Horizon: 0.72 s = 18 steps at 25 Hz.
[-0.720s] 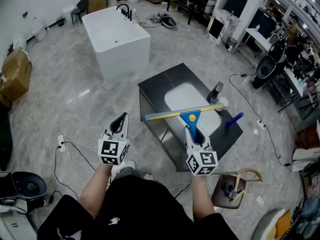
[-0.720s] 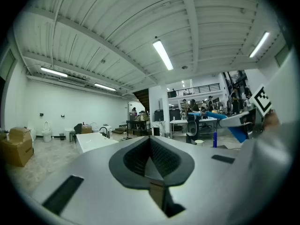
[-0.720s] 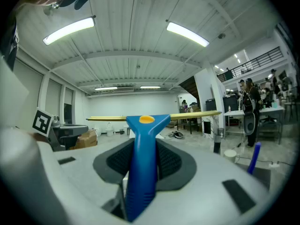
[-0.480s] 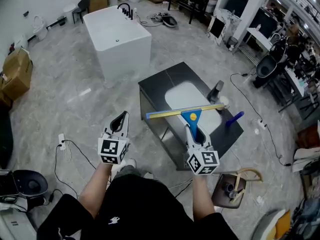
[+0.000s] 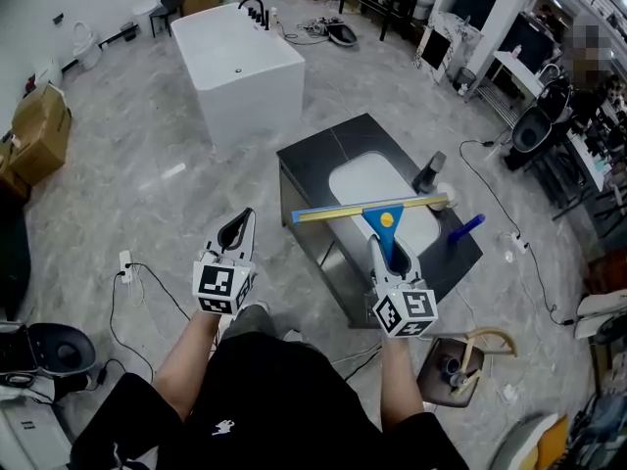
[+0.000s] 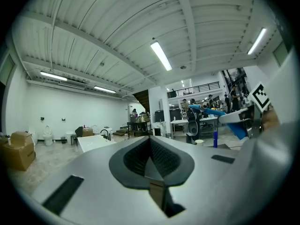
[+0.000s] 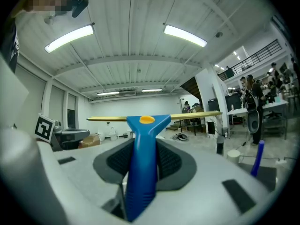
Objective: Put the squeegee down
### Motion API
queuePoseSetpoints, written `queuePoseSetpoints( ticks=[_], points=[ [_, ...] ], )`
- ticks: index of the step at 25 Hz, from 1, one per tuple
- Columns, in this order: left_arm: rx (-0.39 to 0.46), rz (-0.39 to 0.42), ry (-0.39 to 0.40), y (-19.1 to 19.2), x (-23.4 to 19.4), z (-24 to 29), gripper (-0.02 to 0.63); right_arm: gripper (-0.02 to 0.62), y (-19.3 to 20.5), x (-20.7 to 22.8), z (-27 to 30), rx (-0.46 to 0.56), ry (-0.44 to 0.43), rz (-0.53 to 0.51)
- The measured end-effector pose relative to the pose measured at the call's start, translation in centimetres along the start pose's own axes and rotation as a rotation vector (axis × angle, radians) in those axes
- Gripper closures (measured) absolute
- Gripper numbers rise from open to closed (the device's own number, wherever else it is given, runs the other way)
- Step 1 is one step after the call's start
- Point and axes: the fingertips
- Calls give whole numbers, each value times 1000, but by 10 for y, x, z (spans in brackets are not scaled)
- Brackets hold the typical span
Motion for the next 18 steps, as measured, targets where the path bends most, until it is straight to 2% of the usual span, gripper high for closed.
queuePoseSetpoints(
  ticks=[9, 18],
  points=[
    [-16, -3, -12, 3, -10, 14, 603, 466, -5, -1, 22, -11, -39, -4],
    [-35, -22, -9, 11, -41, 60, 603, 466, -4, 10, 70, -36, -40, 4]
  ],
)
Point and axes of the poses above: the fingertips, and each gripper's own axes: z forward along the fingers, x to its right, y out of its underside, and after that the axes turned 4 degrees about -z, right-handed
